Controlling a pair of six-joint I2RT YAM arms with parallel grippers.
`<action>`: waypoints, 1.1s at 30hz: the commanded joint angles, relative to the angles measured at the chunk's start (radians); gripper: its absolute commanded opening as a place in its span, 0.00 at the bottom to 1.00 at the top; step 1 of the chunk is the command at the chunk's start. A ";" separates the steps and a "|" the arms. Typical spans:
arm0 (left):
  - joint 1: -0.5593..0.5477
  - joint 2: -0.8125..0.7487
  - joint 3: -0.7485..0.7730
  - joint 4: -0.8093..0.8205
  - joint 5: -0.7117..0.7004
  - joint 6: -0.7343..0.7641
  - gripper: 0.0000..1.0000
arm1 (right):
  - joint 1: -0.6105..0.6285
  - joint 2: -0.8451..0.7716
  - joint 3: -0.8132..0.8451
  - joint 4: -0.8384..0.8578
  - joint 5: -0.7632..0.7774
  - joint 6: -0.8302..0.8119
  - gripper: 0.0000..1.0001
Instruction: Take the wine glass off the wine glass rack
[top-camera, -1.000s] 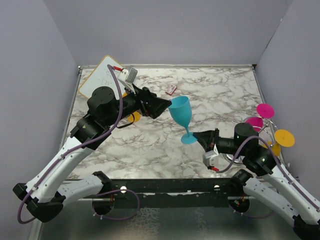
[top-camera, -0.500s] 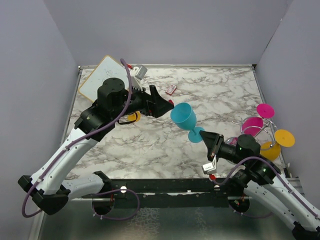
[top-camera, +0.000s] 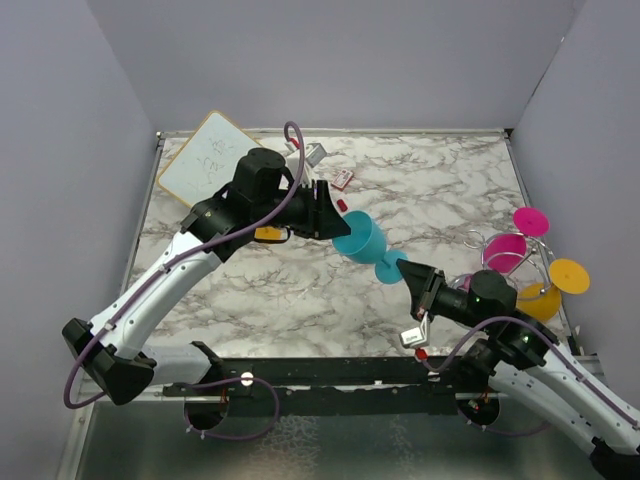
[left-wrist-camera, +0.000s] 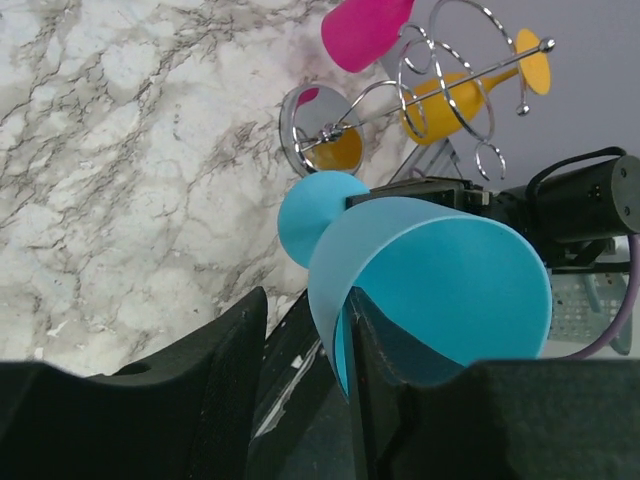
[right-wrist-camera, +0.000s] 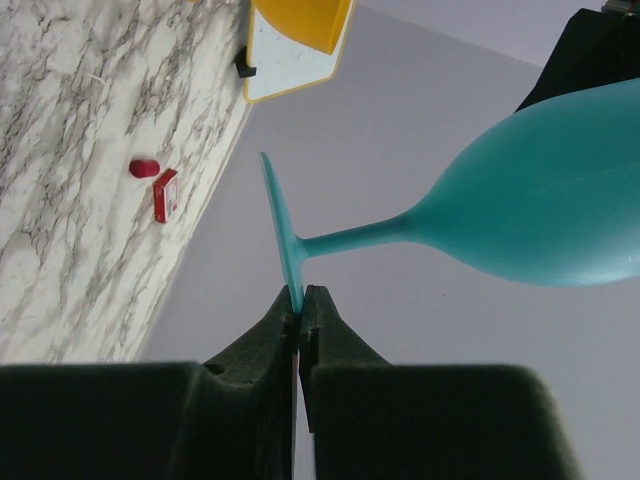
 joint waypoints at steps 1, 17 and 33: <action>0.004 0.015 0.067 -0.100 -0.030 0.048 0.34 | 0.040 0.018 -0.016 0.036 0.128 -0.063 0.01; 0.005 0.033 0.110 -0.201 -0.219 0.143 0.00 | 0.082 0.011 -0.017 0.079 0.096 0.033 1.00; 0.035 0.254 0.174 -0.151 -0.682 0.262 0.00 | 0.082 0.238 0.413 0.195 -0.001 1.161 0.99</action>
